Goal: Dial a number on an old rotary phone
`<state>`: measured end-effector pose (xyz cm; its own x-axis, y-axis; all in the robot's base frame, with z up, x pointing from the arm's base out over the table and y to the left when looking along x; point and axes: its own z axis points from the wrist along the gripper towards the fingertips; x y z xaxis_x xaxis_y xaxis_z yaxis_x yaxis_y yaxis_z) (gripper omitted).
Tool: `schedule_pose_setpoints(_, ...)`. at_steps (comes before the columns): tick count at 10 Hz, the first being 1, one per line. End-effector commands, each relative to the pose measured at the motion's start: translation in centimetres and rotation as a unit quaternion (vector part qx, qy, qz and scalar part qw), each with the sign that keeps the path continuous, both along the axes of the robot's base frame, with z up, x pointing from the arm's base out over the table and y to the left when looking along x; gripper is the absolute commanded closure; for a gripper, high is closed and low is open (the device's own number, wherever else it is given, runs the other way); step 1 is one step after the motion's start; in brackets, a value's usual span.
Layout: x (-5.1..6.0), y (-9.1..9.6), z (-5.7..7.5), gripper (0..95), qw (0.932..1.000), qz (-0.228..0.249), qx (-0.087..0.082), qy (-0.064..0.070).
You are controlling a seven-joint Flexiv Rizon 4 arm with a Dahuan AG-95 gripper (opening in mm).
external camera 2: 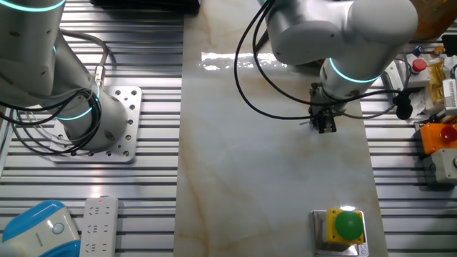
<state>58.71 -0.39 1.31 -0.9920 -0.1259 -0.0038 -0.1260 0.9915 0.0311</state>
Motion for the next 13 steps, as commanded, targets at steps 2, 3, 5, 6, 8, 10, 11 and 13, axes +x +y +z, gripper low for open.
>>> schedule_pose_setpoints(2, -0.02, -0.02, -0.05, 95.0, 1.0000, 0.000, -0.005, -0.003)
schedule_pose_setpoints(3, -0.02, -0.02, -0.05, 95.0, 1.0000, 0.000, -0.005, -0.007)
schedule_pose_setpoints(5, -0.02, -0.02, -0.05, 95.0, 0.9999, -0.001, -0.007, -0.007)
schedule_pose_setpoints(6, -0.02, -0.02, -0.05, 95.0, 0.9999, 0.000, -0.008, -0.007)
schedule_pose_setpoints(8, -0.02, -0.02, -0.05, 95.0, 0.9999, -0.002, -0.008, -0.008)
schedule_pose_setpoints(10, -0.02, -0.02, -0.05, 95.0, 0.9999, -0.003, -0.008, -0.008)
schedule_pose_setpoints(11, -0.02, -0.02, -0.05, 95.0, 0.9999, -0.005, -0.009, -0.009)
schedule_pose_setpoints(13, -0.02, -0.02, -0.05, 95.0, 0.9999, -0.001, -0.009, -0.009)
